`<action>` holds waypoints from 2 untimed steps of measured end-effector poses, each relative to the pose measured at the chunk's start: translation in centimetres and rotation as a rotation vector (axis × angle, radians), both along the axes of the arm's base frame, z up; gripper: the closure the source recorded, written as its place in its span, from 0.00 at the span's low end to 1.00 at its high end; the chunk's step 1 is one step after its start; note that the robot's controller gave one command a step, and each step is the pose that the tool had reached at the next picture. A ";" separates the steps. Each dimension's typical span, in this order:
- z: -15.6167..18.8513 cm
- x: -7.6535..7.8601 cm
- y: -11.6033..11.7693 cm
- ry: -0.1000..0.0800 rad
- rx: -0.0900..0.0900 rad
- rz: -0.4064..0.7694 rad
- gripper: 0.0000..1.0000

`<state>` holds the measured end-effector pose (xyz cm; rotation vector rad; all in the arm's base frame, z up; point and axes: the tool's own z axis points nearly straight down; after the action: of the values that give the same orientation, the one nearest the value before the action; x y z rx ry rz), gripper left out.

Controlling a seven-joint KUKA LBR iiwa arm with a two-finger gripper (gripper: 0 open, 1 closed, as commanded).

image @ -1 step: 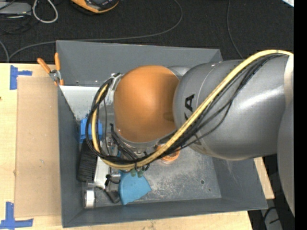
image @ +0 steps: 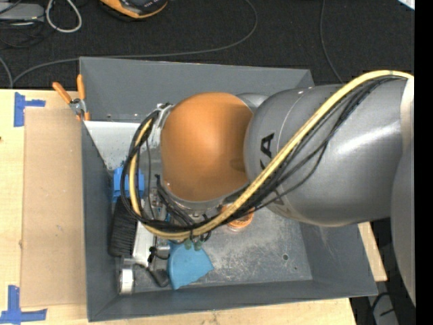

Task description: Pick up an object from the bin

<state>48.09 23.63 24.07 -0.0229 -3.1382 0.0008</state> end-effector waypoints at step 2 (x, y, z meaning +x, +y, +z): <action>-1.8 7.6 -0.5 0.000 0.000 -0.020 1.00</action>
Offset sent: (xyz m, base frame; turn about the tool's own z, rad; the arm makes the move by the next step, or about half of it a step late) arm 0.0752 -0.0043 -0.0177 0.0190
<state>55.67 23.15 22.22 -0.0537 -3.1380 0.0006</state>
